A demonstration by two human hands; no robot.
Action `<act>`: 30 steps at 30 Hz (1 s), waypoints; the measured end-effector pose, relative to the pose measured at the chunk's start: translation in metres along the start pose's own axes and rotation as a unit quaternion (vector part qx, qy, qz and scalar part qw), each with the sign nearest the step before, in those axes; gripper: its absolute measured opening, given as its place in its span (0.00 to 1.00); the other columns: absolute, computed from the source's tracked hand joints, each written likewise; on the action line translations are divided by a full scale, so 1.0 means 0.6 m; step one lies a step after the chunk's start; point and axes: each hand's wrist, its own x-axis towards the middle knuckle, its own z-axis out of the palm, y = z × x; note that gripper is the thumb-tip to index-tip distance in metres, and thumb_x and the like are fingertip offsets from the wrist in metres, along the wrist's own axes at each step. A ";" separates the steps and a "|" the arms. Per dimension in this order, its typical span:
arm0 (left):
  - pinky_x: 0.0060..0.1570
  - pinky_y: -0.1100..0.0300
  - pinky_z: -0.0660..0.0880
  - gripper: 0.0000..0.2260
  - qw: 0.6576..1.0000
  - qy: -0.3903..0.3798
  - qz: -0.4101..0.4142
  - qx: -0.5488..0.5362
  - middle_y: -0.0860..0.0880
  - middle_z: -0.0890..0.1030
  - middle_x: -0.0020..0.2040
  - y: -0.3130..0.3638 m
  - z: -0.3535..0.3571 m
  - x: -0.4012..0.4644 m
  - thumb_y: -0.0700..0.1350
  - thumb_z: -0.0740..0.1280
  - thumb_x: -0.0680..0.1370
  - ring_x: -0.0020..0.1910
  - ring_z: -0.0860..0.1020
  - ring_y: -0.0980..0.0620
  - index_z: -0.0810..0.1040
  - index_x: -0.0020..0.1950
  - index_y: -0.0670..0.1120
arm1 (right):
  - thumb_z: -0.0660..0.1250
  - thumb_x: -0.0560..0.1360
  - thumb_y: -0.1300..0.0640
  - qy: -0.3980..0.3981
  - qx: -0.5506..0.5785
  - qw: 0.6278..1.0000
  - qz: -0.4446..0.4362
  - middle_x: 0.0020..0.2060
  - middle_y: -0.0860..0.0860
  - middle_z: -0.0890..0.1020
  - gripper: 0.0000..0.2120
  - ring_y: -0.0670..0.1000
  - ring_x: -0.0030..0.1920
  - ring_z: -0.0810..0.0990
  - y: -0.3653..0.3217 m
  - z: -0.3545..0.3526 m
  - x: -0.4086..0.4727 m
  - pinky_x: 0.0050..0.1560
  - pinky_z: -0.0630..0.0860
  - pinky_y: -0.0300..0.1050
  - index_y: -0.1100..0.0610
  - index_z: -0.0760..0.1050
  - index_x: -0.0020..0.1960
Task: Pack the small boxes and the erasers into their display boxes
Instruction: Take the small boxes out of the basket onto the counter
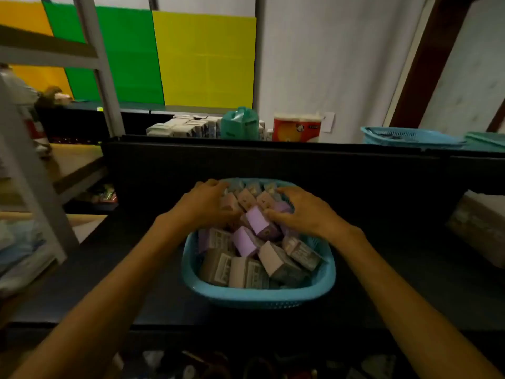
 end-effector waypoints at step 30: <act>0.51 0.50 0.74 0.32 0.994 0.016 0.060 0.091 0.47 0.74 0.60 -0.007 0.002 -0.029 0.65 0.66 0.70 0.55 0.73 0.47 0.59 0.69 0.56 | 0.70 0.68 0.42 0.031 -0.028 0.997 0.068 0.64 0.49 0.66 0.30 0.53 0.60 0.70 -0.009 0.031 -0.013 0.57 0.72 0.50 0.45 0.64 0.66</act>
